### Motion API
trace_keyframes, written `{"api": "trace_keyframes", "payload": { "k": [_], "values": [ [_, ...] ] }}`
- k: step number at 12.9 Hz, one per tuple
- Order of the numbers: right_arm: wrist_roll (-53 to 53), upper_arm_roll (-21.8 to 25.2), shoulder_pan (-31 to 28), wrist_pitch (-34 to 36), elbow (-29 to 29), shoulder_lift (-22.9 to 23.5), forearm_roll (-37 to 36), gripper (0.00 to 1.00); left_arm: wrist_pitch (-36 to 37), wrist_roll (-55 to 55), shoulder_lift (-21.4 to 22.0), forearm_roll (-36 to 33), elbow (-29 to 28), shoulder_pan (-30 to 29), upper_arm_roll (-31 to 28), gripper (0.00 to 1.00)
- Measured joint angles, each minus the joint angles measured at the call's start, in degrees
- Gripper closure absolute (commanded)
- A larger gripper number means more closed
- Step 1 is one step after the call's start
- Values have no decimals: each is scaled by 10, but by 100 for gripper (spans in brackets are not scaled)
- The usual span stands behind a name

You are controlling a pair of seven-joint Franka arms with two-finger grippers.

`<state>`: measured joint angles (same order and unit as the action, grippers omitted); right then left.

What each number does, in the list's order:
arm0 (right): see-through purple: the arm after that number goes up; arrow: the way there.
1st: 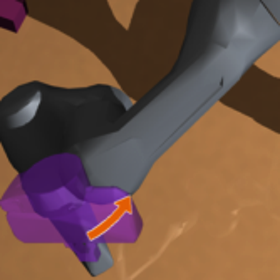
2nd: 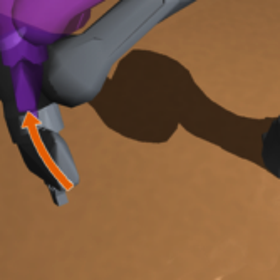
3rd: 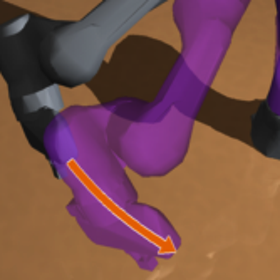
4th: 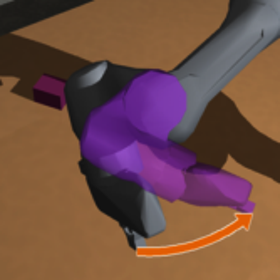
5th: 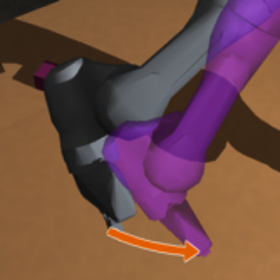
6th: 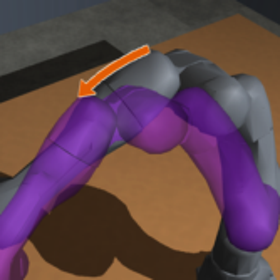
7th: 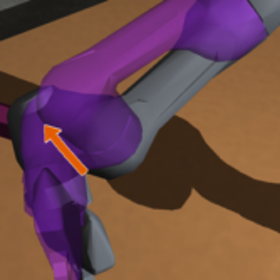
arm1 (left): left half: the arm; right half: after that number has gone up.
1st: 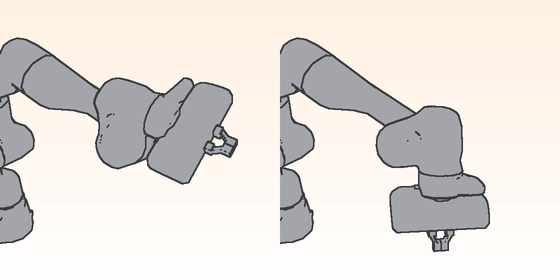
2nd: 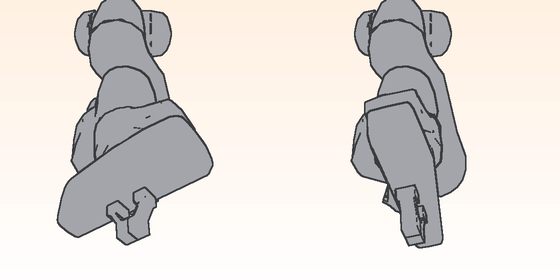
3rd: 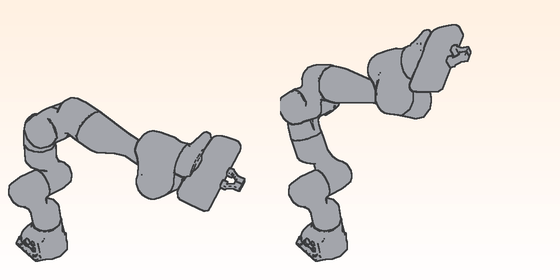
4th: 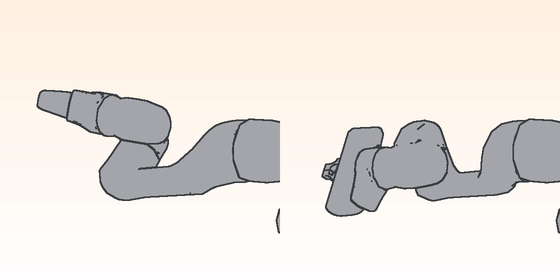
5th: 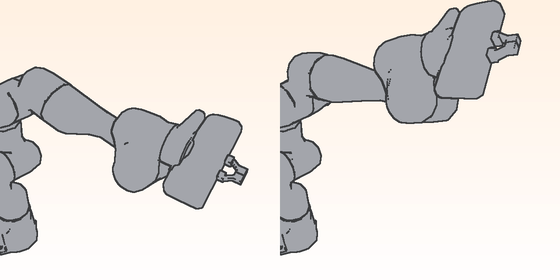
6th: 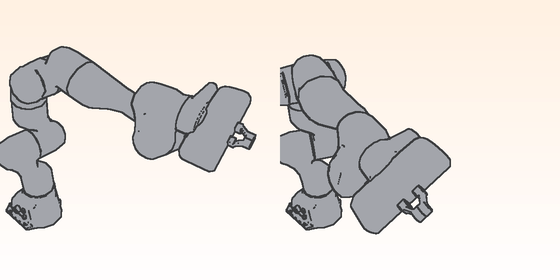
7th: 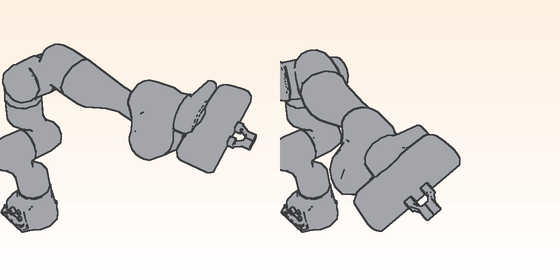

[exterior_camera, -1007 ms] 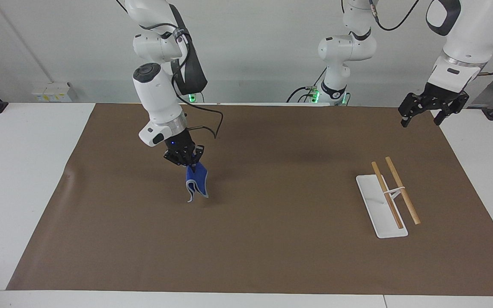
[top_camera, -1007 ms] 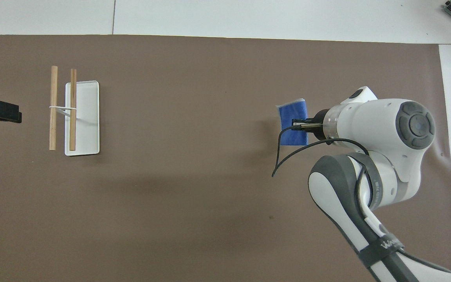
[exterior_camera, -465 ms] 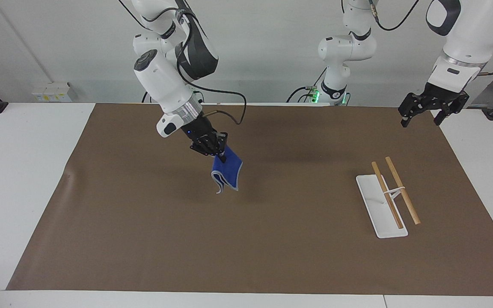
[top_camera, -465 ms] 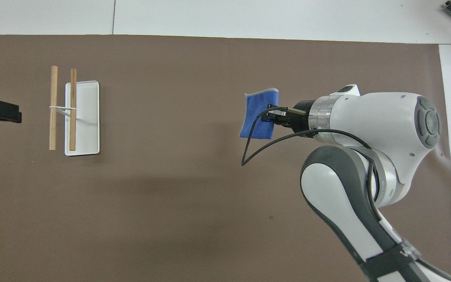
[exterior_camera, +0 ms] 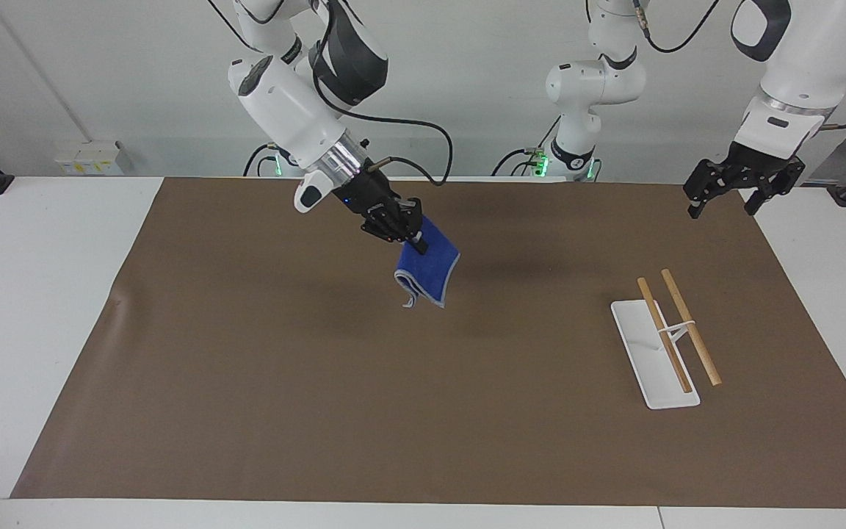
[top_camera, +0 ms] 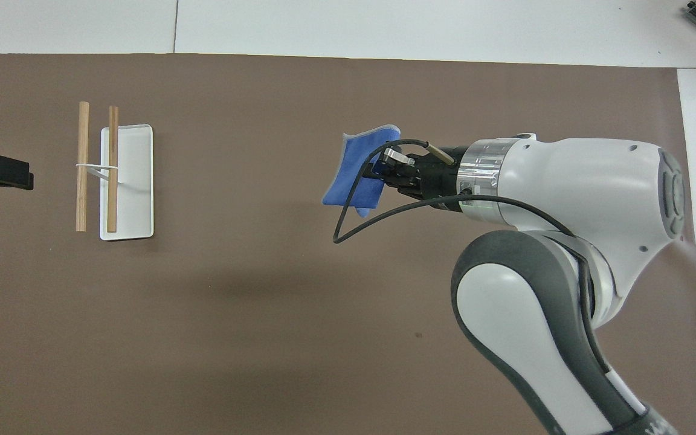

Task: Right arm passes towel to left arm to hang
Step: 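Carry the hanging towel with the right gripper toward the table center, then move the left gripper toward the towel held by the right gripper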

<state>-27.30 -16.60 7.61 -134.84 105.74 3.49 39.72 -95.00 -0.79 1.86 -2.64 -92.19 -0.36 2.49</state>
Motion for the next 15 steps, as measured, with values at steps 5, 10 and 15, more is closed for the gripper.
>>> {"api": "trace_keyframes", "payload": {
  "k": [5,10,15],
  "values": [
    [-75,-2,18,-1,-24,2,14,100,0,-3,0,0,0,0,0,0],
    [-75,-1,18,-1,-28,7,27,100,-3,-85,5,15,-22,1,6,0],
    [-75,-1,15,0,-29,8,27,100,-82,-306,25,45,-79,66,9,0]
  ]
}}
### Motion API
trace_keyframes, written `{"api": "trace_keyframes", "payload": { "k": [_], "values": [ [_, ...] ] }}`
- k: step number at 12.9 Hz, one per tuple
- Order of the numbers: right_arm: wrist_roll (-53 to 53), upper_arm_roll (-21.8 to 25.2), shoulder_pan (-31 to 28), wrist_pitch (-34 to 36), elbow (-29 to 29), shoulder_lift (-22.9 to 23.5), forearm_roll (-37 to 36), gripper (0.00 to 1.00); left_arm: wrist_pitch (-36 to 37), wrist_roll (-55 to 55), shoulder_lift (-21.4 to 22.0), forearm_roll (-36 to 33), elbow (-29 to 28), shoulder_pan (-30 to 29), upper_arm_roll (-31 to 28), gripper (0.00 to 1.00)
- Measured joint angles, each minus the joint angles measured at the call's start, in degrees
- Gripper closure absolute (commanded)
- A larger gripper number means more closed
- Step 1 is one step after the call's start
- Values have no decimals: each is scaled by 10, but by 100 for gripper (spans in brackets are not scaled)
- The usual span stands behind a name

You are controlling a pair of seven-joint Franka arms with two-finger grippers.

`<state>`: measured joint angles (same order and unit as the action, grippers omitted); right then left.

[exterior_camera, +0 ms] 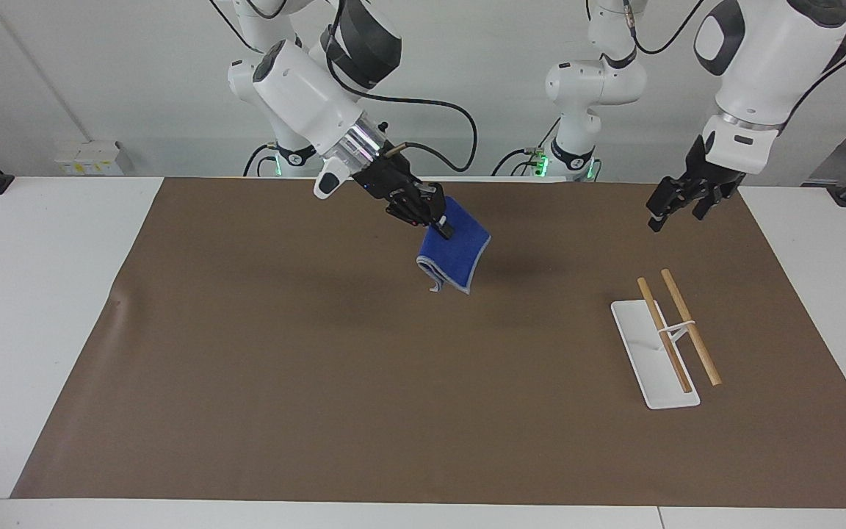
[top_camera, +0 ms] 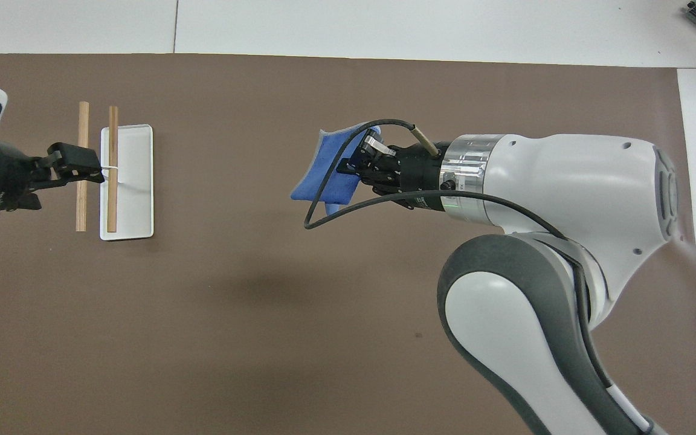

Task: Right arm passes towel to left arm to hang
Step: 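Move the left gripper toward the towel held by the right gripper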

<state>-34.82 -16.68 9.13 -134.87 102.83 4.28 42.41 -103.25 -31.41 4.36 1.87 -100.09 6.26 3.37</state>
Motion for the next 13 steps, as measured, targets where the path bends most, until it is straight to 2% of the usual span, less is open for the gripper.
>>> {"api": "trace_keyframes", "payload": {
  "k": [4,8,13],
  "values": [
    [0,0,-1,0,0,0,0,100,-57,-282,2,2,-8,83,3,0],
    [0,0,-1,0,0,0,0,100,-133,-454,5,57,-28,112,3,0],
    [0,0,-2,1,0,0,0,100,-335,-687,38,66,-143,193,4,0]
  ]
}}
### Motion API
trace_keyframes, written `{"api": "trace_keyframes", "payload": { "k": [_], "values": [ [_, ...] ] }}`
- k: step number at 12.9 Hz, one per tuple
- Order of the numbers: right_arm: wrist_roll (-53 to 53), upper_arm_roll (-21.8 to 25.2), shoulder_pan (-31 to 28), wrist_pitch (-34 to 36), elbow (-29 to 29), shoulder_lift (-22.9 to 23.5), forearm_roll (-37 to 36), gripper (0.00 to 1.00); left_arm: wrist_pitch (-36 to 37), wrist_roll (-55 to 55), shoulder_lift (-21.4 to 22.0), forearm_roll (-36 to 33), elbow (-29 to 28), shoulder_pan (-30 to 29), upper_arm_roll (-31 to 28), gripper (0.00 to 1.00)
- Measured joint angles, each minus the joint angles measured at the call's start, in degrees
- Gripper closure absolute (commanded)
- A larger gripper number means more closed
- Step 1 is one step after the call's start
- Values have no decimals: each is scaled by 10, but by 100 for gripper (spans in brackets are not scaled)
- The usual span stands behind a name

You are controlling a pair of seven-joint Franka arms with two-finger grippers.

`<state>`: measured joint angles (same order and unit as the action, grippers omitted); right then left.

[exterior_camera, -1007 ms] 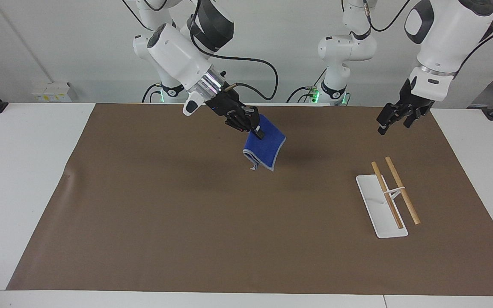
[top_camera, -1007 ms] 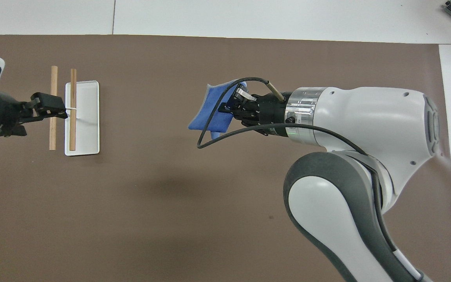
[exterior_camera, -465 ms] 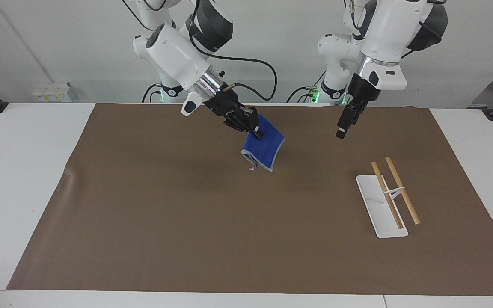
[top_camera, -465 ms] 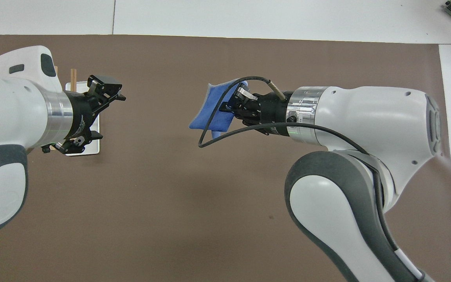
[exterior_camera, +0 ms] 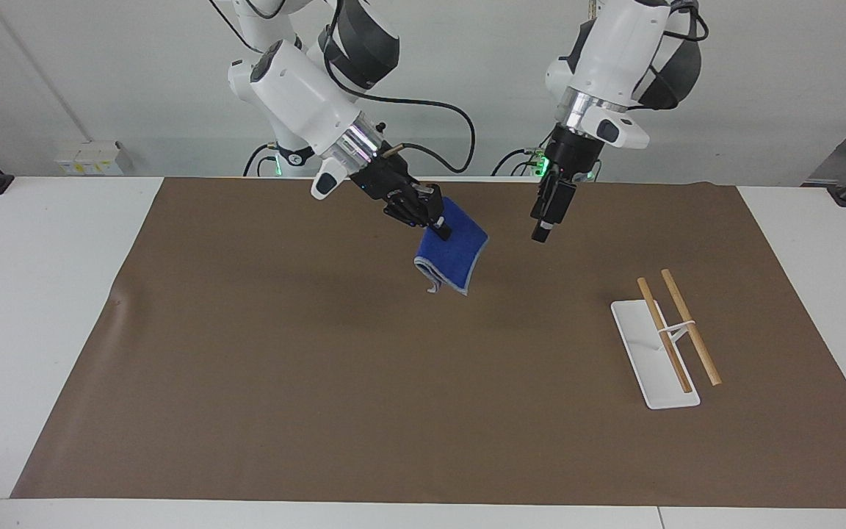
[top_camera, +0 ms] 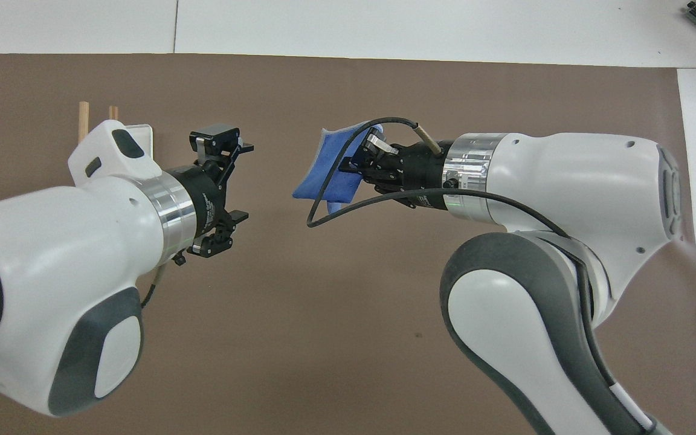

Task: Right arm passes towel to left arm to hang
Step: 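Move the left gripper toward the towel held by the right gripper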

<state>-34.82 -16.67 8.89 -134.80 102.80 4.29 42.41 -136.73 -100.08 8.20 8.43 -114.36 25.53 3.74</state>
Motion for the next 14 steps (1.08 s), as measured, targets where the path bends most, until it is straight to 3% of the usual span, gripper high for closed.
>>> {"api": "trace_keyframes", "payload": {
  "k": [7,14],
  "values": [
    [0,0,-1,0,0,0,0,100,-137,-99,7,1,-75,42,-1,0],
    [0,0,-1,1,0,0,0,100,-232,-138,-27,1,-83,45,-1,0]
  ]
}}
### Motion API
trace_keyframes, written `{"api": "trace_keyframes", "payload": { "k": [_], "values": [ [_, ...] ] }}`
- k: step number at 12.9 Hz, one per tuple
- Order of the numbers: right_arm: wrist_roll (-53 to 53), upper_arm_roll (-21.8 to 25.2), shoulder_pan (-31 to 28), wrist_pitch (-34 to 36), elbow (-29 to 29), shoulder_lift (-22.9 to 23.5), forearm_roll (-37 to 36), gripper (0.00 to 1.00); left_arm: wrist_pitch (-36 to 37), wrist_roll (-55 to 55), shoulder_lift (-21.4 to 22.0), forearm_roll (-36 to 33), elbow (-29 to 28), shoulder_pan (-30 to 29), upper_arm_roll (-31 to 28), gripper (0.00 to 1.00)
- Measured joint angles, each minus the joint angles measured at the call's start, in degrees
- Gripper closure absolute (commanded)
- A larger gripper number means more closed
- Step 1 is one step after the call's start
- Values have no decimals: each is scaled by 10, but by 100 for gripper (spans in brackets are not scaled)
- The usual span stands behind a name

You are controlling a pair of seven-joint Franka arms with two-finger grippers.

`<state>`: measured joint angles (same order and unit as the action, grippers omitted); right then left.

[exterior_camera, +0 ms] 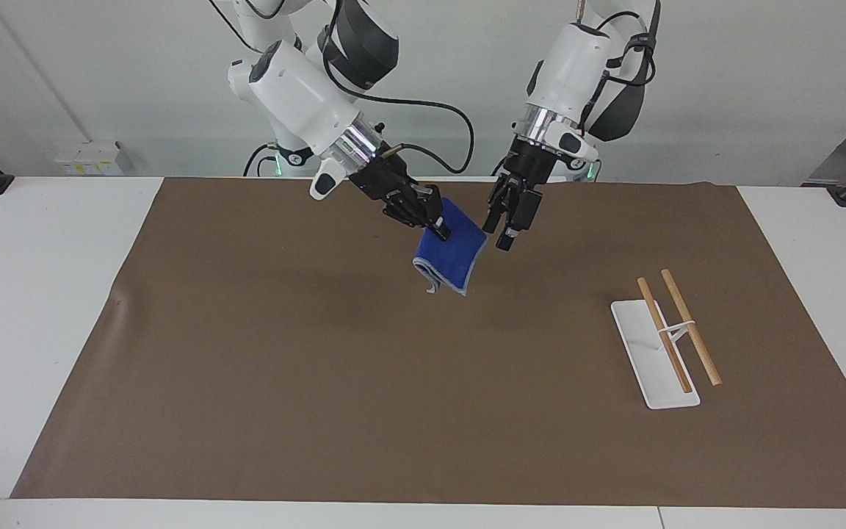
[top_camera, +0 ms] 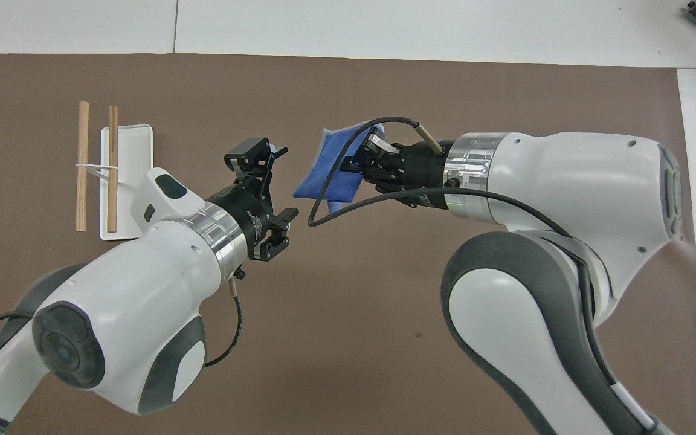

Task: Right arm passes towel to left arm to hang
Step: 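Move the left gripper toward the towel held by the right gripper, then close the left gripper on the towel beside the right gripper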

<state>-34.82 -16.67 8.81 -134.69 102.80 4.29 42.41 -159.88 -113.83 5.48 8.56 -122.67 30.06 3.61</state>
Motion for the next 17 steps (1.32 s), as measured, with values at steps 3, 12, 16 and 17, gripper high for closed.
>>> {"api": "trace_keyframes", "payload": {
  "k": [3,12,16,17],
  "values": [
    [0,0,0,0,0,0,0,100,-37,-7,-26,0,0,12,0,0],
    [0,0,0,0,0,0,0,100,-49,-9,-30,0,4,12,-1,20],
    [0,0,0,0,0,0,0,100,-48,-13,-31,0,4,24,0,44],
    [0,0,0,3,0,0,0,100,-48,-15,-31,0,4,27,0,46]
  ]
}}
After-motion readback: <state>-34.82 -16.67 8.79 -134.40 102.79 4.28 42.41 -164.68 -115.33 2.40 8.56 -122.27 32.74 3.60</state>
